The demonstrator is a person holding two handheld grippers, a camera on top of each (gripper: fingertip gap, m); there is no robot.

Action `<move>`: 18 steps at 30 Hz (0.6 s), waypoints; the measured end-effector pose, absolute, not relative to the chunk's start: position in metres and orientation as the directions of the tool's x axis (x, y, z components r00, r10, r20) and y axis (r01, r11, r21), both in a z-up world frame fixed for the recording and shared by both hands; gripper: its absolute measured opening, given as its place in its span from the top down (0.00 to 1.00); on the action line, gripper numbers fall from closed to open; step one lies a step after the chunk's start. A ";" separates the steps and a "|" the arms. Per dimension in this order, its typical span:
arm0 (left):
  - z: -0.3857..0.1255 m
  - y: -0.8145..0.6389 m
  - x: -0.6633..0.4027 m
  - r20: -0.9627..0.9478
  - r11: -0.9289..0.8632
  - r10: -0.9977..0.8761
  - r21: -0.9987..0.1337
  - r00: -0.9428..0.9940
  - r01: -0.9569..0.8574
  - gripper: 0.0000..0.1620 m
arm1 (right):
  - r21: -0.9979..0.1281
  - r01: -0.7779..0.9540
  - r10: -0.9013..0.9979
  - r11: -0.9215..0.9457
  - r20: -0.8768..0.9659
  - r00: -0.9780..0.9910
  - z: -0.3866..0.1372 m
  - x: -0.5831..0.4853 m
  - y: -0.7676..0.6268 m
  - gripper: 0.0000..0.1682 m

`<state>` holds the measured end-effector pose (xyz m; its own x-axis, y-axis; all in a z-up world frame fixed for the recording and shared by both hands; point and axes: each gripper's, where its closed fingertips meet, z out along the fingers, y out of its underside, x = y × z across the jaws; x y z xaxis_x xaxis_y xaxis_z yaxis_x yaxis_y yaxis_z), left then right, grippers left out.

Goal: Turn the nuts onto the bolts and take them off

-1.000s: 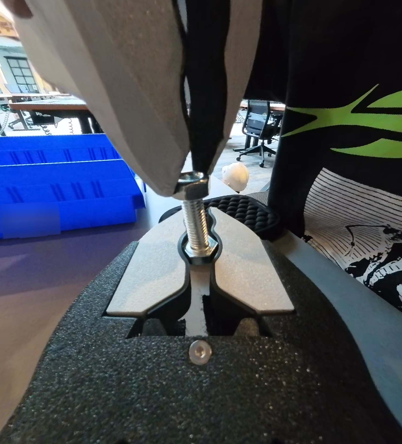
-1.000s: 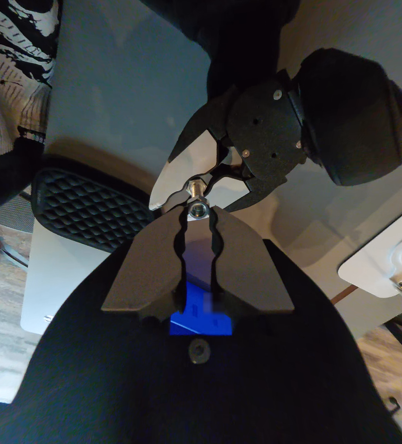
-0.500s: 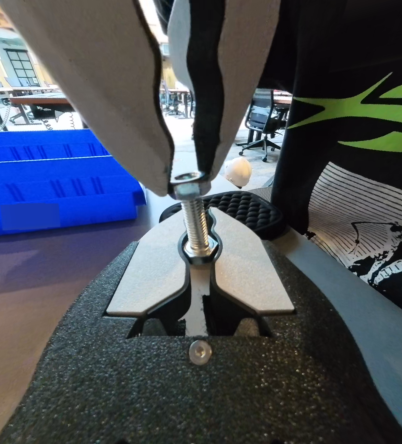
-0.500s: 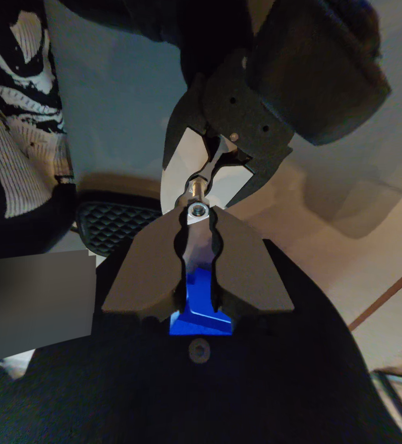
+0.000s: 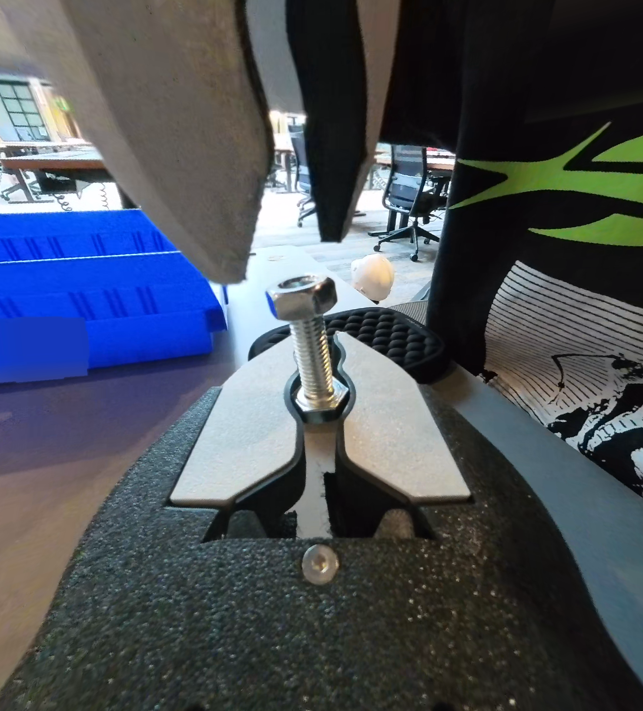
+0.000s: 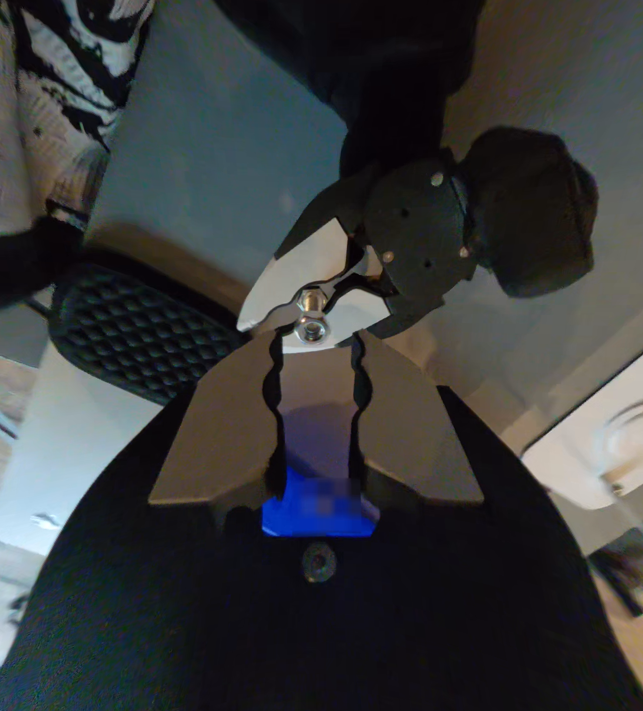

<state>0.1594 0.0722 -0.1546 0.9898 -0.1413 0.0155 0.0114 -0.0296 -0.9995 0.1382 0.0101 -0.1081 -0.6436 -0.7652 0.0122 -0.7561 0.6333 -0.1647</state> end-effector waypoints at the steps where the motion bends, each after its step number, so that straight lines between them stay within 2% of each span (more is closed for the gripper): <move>1: -0.154 0.072 0.160 0.015 -0.029 -0.143 -1.000 0.990 0.011 0.93 | -0.175 -0.784 -0.794 0.595 0.023 -0.608 -0.108 0.138 0.009 0.80; 6: -0.154 0.072 0.160 0.015 -0.024 -0.150 -1.000 0.989 0.012 0.93 | -0.279 -0.832 -0.868 0.479 -0.008 -0.497 -0.109 0.146 0.005 0.84; 11: -0.154 0.071 0.160 0.018 -0.023 -0.154 -1.000 0.988 0.015 0.93 | -0.254 -0.857 -0.888 0.449 -0.019 -0.460 -0.117 0.145 0.010 0.90; 14: -0.154 0.072 0.160 0.017 -0.025 -0.146 -1.000 0.989 0.014 0.93 | -0.245 -0.842 -0.870 0.481 -0.013 -0.493 -0.117 0.145 0.008 0.90; 18: -0.154 0.072 0.157 0.018 -0.029 -0.121 -0.999 0.992 0.014 0.93 | -0.173 -0.735 -0.750 0.656 -0.045 -0.660 -0.117 0.142 0.008 0.90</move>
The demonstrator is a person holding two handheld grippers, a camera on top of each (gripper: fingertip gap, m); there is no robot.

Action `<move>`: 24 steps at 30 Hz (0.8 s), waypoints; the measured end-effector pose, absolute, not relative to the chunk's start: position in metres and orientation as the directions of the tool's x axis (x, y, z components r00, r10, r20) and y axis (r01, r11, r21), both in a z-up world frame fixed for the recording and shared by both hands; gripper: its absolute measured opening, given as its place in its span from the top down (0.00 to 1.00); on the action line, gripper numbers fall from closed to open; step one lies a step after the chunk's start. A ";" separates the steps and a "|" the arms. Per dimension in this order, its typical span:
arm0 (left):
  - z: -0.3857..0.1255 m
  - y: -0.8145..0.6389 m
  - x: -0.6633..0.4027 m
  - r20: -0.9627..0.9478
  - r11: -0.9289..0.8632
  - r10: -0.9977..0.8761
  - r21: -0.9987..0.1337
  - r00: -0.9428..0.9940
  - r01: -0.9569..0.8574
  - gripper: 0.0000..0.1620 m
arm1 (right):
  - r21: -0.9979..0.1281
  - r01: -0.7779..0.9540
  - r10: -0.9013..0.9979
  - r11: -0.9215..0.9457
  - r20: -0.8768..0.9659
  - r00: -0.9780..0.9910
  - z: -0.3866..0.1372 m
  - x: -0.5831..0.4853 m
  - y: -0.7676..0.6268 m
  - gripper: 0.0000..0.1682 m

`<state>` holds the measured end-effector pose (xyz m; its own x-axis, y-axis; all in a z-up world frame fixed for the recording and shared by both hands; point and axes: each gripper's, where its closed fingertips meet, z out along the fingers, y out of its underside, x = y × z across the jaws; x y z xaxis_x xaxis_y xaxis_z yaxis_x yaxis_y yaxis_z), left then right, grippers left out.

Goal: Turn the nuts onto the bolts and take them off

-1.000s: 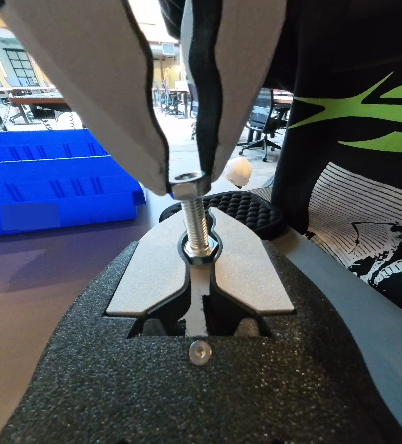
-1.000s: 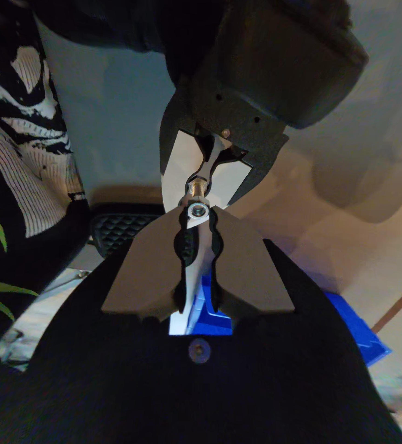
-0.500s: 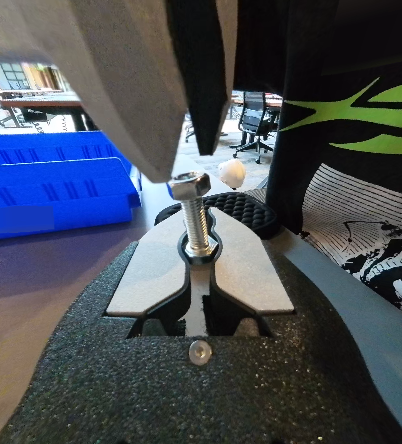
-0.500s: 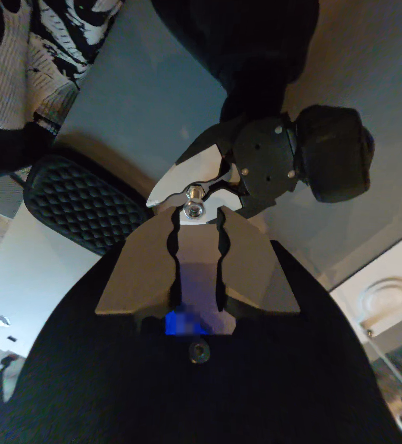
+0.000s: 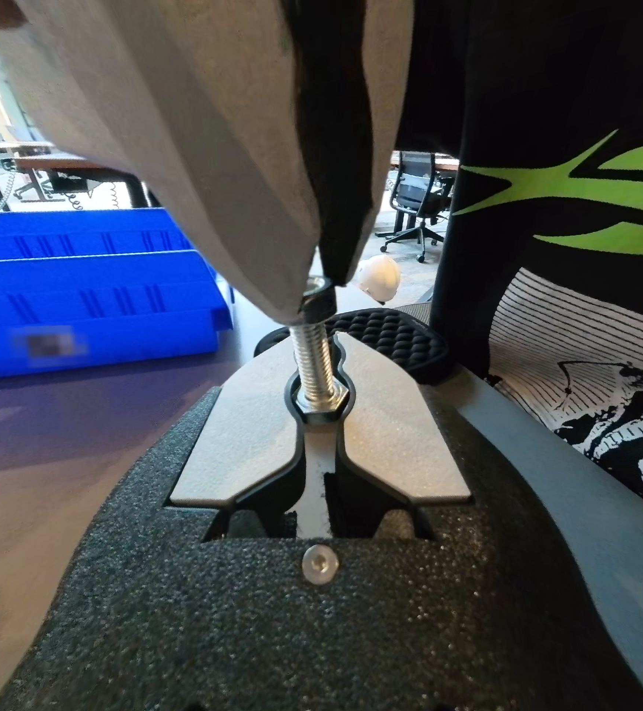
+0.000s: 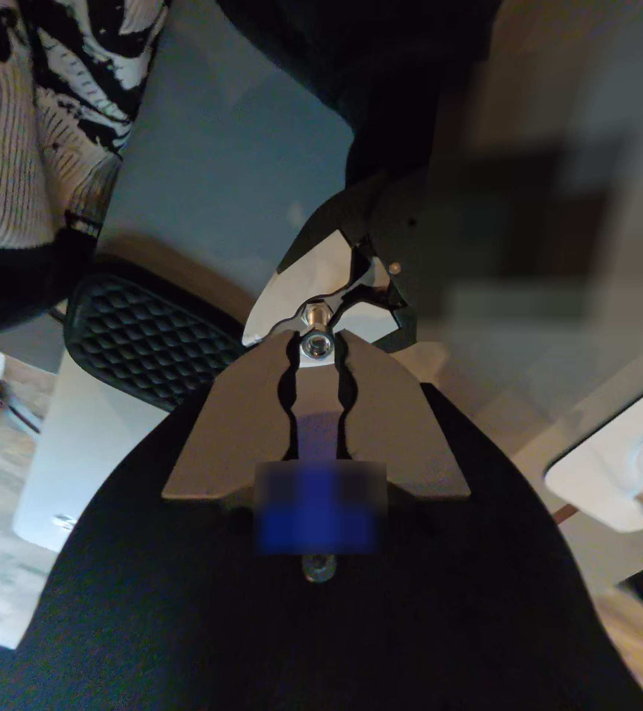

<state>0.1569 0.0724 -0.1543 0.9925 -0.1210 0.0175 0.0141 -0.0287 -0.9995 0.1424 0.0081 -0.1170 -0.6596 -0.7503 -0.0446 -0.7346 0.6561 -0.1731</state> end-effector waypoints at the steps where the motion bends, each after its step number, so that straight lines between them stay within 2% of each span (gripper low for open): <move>1: -0.155 0.073 0.157 0.017 -0.032 -0.118 -0.999 0.993 0.013 0.93 | -0.159 -0.704 -0.717 0.692 -0.047 -0.695 -0.117 0.142 0.008 0.90; 5: -0.156 0.074 0.156 0.012 -0.044 -0.109 -0.999 0.994 0.007 0.93 | -0.111 -0.554 -0.560 0.825 -0.037 -0.828 -0.118 0.142 0.010 0.90; 8: -0.157 0.075 0.156 0.012 -0.056 -0.108 -0.998 0.994 0.006 0.93 | -0.081 -0.371 -0.375 0.925 -0.038 -0.926 -0.120 0.141 0.011 0.90; 11: -0.156 0.074 0.157 0.012 -0.048 -0.112 -0.999 0.994 0.007 0.93 | -0.086 -0.289 -0.293 0.953 -0.037 -0.955 -0.120 0.141 0.010 0.90; 13: -0.154 0.073 0.156 0.017 -0.033 -0.113 -0.999 0.993 0.014 0.93 | -0.100 -0.322 -0.328 0.942 -0.056 -0.943 -0.119 0.145 0.010 0.81; 16: -0.154 0.073 0.158 0.017 -0.032 -0.129 -0.999 0.992 0.013 0.93 | -0.139 -0.501 -0.508 0.854 -0.023 -0.861 -0.109 0.142 0.009 0.77; 20: -0.153 0.072 0.160 0.023 -0.021 -0.148 -1.000 0.989 0.020 0.93 | -0.167 -0.794 -0.798 0.585 0.058 -0.600 -0.105 0.137 0.012 0.78; 24: -0.152 0.071 0.161 0.022 -0.018 -0.159 -1.000 0.987 0.020 0.93 | -0.247 -0.841 -0.865 0.481 0.026 -0.502 -0.109 0.145 0.006 0.79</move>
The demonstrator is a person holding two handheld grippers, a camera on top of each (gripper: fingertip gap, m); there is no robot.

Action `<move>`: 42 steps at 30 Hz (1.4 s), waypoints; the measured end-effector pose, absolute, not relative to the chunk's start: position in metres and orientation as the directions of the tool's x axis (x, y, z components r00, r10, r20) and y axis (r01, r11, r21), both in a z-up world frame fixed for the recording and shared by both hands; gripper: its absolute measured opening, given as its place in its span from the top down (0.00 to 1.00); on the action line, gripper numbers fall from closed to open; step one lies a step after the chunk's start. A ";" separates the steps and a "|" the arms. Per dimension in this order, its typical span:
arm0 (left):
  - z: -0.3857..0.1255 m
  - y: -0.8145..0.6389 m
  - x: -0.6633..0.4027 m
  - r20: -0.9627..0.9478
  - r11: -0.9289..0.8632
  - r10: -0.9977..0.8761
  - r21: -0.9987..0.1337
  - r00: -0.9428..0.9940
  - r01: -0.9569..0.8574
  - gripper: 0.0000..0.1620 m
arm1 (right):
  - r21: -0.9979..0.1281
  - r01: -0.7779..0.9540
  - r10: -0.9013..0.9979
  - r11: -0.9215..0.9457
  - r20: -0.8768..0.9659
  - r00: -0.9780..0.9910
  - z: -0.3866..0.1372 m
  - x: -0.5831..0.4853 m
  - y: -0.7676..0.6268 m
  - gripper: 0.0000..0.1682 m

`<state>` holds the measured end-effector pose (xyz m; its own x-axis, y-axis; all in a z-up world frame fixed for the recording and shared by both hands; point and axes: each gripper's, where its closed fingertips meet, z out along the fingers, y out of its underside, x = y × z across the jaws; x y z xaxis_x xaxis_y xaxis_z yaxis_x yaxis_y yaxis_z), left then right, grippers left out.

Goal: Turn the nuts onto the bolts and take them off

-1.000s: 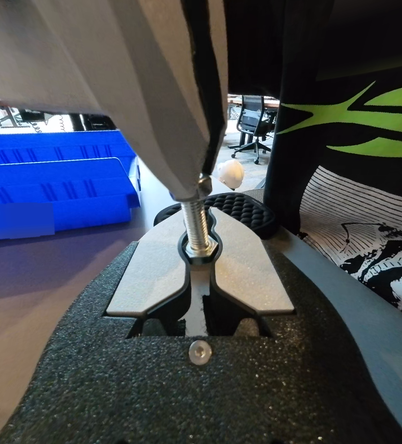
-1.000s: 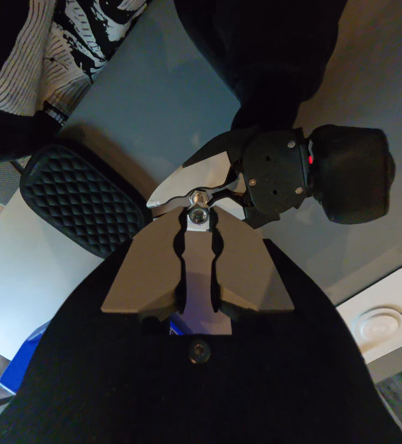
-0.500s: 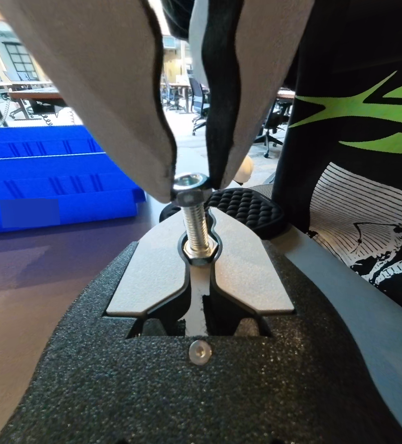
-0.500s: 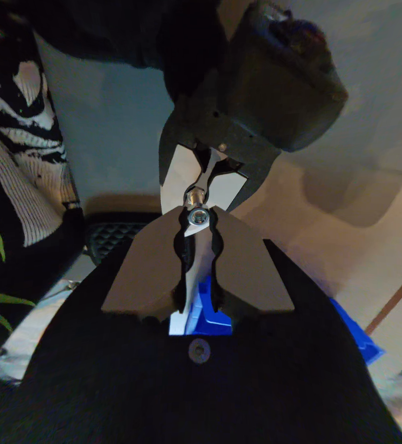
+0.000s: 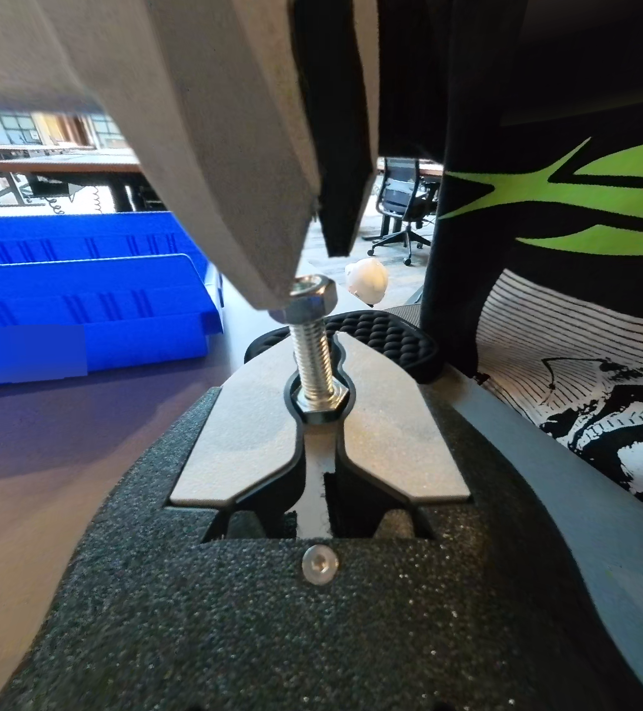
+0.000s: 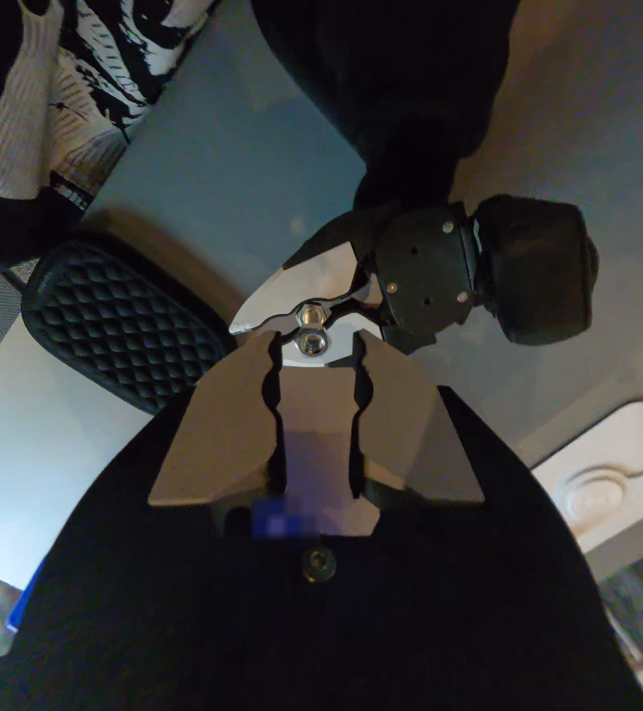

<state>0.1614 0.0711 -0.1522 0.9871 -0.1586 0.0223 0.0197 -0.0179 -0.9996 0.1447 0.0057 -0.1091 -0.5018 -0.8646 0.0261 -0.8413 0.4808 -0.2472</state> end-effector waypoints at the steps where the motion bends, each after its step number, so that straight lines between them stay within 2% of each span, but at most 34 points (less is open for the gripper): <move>1: -0.152 0.071 0.162 0.022 -0.017 -0.161 -1.000 0.987 0.020 0.93 | -0.255 -0.849 -0.876 0.462 0.019 -0.482 -0.110 0.145 0.006 0.81; 8: -0.152 0.071 0.161 0.027 -0.017 -0.160 -1.000 0.987 0.025 0.93 | -0.257 -0.844 -0.875 0.471 -0.013 -0.484 -0.116 0.145 0.007 0.90; 11: -0.152 0.072 0.159 0.033 -0.021 -0.147 -0.999 0.989 0.030 0.93 | -0.188 -0.806 -0.821 0.562 -0.006 -0.571 -0.117 0.143 0.007 0.90; 15: -0.154 0.073 0.159 0.025 -0.034 -0.139 -0.999 0.990 0.020 0.93 | -0.096 -0.697 -0.701 0.711 -0.009 -0.713 -0.118 0.143 0.009 0.91; 18: -0.154 0.073 0.159 0.027 -0.034 -0.134 -0.999 0.991 0.022 0.93 | -0.093 -0.593 -0.596 0.800 -0.004 -0.803 -0.119 0.142 0.007 0.91; 23: -0.157 0.075 0.160 0.017 -0.064 -0.132 -0.998 0.991 0.009 0.93 | -0.053 -0.309 -0.311 0.950 -0.046 -0.949 -0.122 0.142 0.012 0.91; 25: -0.156 0.075 0.160 0.019 -0.054 -0.133 -0.998 0.991 0.012 0.93 | -0.062 -0.286 -0.289 0.956 -0.043 -0.956 -0.123 0.142 0.012 0.90; 28: -0.154 0.073 0.159 0.027 -0.036 -0.136 -0.999 0.990 0.022 0.93 | -0.096 -0.392 -0.399 0.915 -0.063 -0.915 -0.120 0.147 0.013 0.75; 30: -0.154 0.073 0.160 0.023 -0.038 -0.142 -0.999 0.990 0.018 0.93 | -0.146 -0.527 -0.538 0.837 -0.041 -0.842 -0.113 0.146 0.010 0.71; 35: -0.153 0.072 0.161 0.027 -0.028 -0.157 -0.999 0.987 0.023 0.93 | -0.202 -0.808 -0.820 0.553 0.042 -0.571 -0.109 0.139 0.011 0.77; 39: -0.153 0.072 0.162 0.025 -0.028 -0.164 -0.999 0.986 0.021 0.93 | -0.270 -0.853 -0.882 0.447 0.028 -0.471 -0.110 0.146 0.007 0.83; 42: -0.153 0.072 0.162 0.026 -0.024 -0.166 -0.999 0.986 0.022 0.93 | -0.253 -0.869 -0.897 0.425 0.015 -0.443 -0.113 0.145 0.008 0.85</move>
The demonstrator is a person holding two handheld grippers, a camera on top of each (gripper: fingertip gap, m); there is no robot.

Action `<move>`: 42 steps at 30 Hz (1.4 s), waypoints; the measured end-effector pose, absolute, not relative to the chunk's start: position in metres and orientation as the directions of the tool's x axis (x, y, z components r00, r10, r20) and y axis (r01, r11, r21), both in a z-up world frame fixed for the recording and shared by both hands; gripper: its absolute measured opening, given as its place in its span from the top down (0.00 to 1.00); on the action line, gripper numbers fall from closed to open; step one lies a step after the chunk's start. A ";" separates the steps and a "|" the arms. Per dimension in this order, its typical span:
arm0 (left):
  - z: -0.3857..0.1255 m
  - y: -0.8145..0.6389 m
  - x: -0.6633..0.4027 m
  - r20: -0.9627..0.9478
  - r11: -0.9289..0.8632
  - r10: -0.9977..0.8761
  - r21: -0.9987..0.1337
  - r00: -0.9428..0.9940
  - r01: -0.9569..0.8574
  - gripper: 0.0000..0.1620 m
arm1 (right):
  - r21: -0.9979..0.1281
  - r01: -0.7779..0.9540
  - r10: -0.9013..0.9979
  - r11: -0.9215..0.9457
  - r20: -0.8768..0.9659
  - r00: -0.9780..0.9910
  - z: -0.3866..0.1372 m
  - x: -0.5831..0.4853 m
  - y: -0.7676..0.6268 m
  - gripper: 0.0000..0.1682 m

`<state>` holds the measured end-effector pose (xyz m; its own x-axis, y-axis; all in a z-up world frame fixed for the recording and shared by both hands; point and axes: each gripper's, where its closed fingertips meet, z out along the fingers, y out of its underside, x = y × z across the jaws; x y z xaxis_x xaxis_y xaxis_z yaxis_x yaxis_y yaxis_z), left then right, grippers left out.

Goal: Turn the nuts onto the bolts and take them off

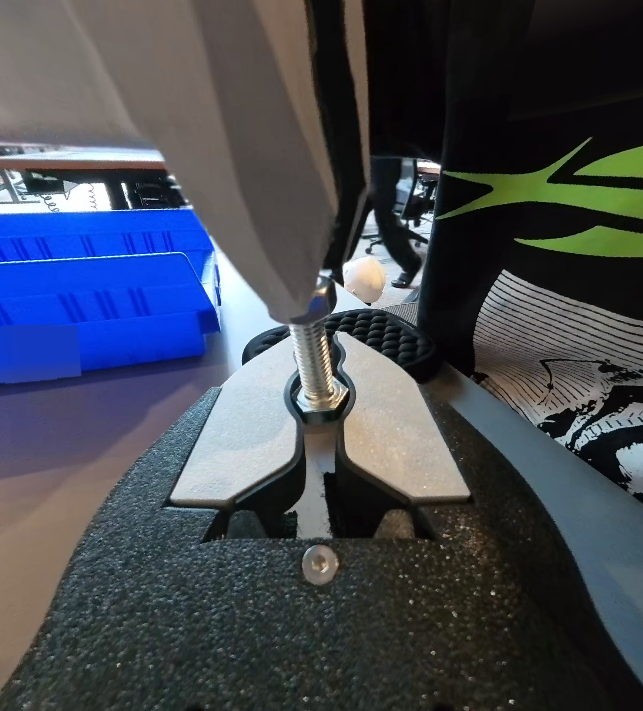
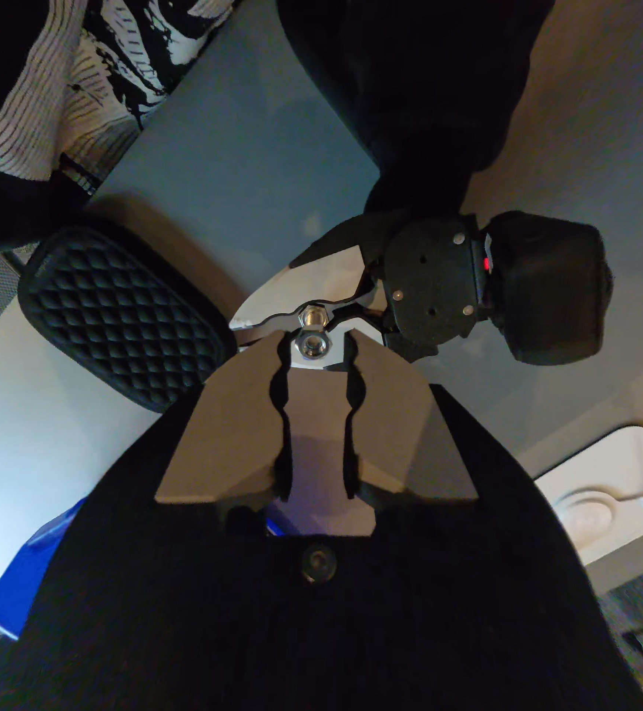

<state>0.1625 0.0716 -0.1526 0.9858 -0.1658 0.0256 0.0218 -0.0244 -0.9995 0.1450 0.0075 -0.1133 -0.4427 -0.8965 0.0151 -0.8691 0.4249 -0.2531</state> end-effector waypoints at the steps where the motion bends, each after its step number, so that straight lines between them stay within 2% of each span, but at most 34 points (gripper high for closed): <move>1: -0.153 0.072 0.163 0.026 -0.025 -0.168 -0.999 0.986 0.022 0.93 | -0.241 -0.873 -0.899 0.425 0.004 -0.438 -0.115 0.145 0.009 0.86; 6: -0.153 0.072 0.164 0.022 -0.031 -0.171 -0.999 0.985 0.017 0.93 | -0.219 -0.868 -0.890 0.446 -0.006 -0.455 -0.119 0.145 0.011 0.89; 9: -0.152 0.071 0.160 0.031 -0.020 -0.152 -0.999 0.988 0.028 0.93 | -0.193 -0.820 -0.835 0.539 0.003 -0.550 -0.119 0.142 0.010 0.89; 13: -0.153 0.072 0.157 0.038 -0.030 -0.124 -0.999 0.992 0.034 0.93 | -0.118 -0.640 -0.646 0.759 -0.013 -0.763 -0.120 0.139 0.012 0.89; 16: -0.157 0.074 0.157 0.028 -0.056 -0.117 -0.998 0.993 0.021 0.93 | -0.057 -0.382 -0.384 0.922 -0.039 -0.922 -0.123 0.139 0.016 0.89; 20: -0.157 0.074 0.158 0.026 -0.054 -0.119 -0.998 0.993 0.019 0.93 | -0.061 -0.275 -0.277 0.960 -0.039 -0.960 -0.123 0.141 0.014 0.87; 22: -0.156 0.074 0.157 0.030 -0.047 -0.120 -0.999 0.992 0.025 0.93 | -0.099 -0.303 -0.311 0.948 -0.075 -0.948 -0.120 0.146 0.010 0.78; 26: -0.155 0.073 0.160 0.032 -0.041 -0.143 -0.999 0.989 0.026 0.93 | -0.155 -0.647 -0.652 0.746 0.028 -0.758 -0.108 0.139 0.008 0.76; 29: -0.153 0.072 0.161 0.037 -0.027 -0.156 -0.999 0.987 0.033 0.93 | -0.197 -0.783 -0.794 0.591 0.035 -0.608 -0.108 0.141 0.009 0.77; 32: -0.153 0.072 0.161 0.036 -0.024 -0.163 -0.999 0.986 0.033 0.93 | -0.202 -0.811 -0.829 0.548 -0.004 -0.559 -0.113 0.140 0.011 0.79; 36: -0.153 0.072 0.162 0.038 -0.025 -0.168 -0.999 0.985 0.034 0.93 | -0.226 -0.823 -0.850 0.521 -0.041 -0.526 -0.115 0.146 0.010 0.86; 42: -0.152 0.072 0.162 0.039 -0.018 -0.175 -0.999 0.984 0.037 0.93 | -0.240 -0.796 -0.825 0.556 -0.043 -0.563 -0.108 0.145 0.008 0.80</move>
<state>0.1621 0.0721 -0.1519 0.9838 -0.1751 0.0394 0.0368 -0.0179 -0.9992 0.1452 0.0080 -0.1080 -0.5633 -0.8251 -0.0432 -0.7958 0.5559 -0.2402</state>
